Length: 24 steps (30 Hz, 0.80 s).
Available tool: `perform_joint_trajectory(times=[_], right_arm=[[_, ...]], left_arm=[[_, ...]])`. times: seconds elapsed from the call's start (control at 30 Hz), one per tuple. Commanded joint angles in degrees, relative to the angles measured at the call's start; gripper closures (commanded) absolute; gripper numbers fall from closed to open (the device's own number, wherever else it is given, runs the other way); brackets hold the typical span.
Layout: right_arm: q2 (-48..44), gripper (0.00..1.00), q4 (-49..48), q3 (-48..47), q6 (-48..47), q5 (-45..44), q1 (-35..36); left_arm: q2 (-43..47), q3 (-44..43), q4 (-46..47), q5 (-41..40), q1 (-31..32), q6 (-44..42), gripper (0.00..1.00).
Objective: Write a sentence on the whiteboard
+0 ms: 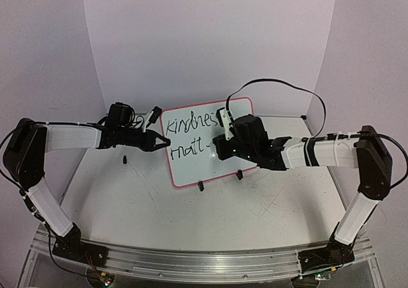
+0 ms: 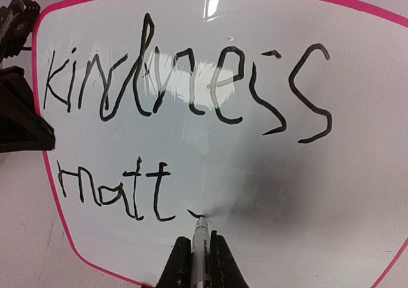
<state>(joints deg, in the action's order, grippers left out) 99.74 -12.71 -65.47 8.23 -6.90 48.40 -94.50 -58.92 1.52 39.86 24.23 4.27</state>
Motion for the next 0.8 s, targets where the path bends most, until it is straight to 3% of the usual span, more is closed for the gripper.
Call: perform_joint_trajectory(times=[0.0, 0.77], right_arm=[[-1.07, 1.00, -1.24, -0.95, -0.73, -5.64, -1.58], [2.31, 1.00, -2.14, -5.53, -1.04, -0.37, -1.48]], left_arm=[[0.27, -2.00, -1.17, -13.09, -0.85, -5.68, 1.00], [0.09, -2.14, -1.17, -13.14, -0.84, -5.86, 1.00]])
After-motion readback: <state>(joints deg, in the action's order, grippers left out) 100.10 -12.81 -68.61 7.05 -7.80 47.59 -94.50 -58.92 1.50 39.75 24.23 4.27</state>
